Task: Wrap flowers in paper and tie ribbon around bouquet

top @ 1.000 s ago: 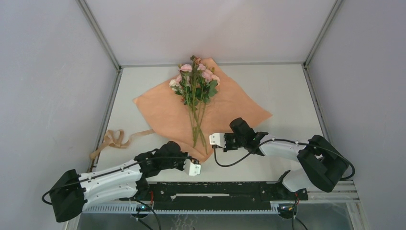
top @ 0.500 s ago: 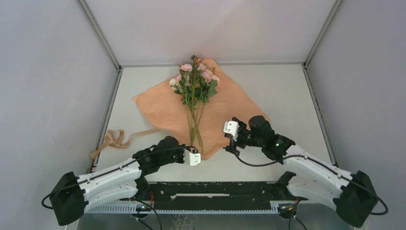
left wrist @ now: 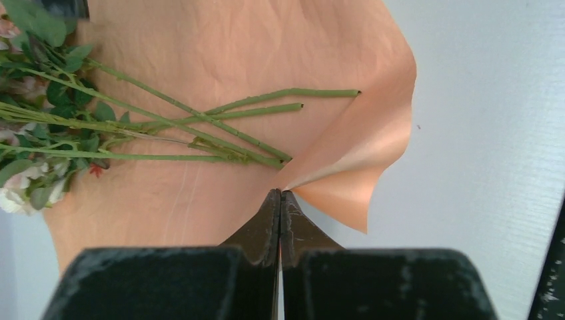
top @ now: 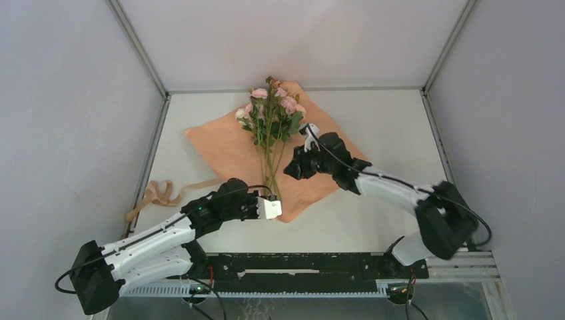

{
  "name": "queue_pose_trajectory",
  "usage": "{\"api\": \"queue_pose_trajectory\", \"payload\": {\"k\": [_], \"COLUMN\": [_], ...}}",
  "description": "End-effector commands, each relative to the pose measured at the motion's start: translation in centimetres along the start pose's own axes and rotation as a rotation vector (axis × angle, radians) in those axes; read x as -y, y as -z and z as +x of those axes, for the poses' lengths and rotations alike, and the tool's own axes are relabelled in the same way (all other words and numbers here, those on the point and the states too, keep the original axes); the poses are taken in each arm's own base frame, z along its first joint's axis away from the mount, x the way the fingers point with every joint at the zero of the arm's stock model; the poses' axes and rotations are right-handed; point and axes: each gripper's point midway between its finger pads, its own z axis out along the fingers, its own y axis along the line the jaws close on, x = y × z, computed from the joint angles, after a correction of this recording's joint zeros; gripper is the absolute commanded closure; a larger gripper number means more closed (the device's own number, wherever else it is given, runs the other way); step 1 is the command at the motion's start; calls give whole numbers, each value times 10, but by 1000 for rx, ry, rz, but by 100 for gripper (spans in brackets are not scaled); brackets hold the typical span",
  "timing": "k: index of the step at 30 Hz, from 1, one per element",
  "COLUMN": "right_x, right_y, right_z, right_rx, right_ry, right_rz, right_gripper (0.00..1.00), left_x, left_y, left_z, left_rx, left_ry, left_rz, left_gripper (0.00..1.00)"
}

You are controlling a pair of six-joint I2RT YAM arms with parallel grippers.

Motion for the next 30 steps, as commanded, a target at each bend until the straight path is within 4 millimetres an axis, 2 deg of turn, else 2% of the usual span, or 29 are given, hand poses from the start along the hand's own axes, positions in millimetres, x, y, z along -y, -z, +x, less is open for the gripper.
{"api": "queue_pose_trajectory", "payload": {"k": [1,6,9,12,14,17,22,26,28,30], "right_x": [12,36,45,54,56,48,-1,-32,-36,-44], "right_y": [-36,-66,-72,-70,-64,-51,-26,-9,-11,-20], "right_z": [-4,53,84,103,106,94,69,69,73,85], "right_rx": [-56,-208,-295,-357,-365,-325,-252,-190,-160,-171], "right_ry": [-311,-421,-469,-494,-479,-389,-9,115,165,239], "right_rz": [18,44,52,78,85,54,-97,-254,-248,-229], "right_gripper": [60,69,73,76,76,72,48,38,34,31], "left_x": [-8,-37,-46,-54,-61,-67,-61,-64,-65,-65], "left_y": [6,-2,-8,-11,-13,-18,-22,-20,-17,-16], "left_z": [-21,-19,-13,-8,-3,8,14,18,19,19], "left_rx": [59,52,49,74,80,64,51,46,52,58], "left_ry": [73,230,335,424,484,568,644,668,687,699], "left_rz": [32,24,53,55,41,34,86,68,70,72], "left_gripper": [100,100,100,100,100,100,100,100,100,100]}}
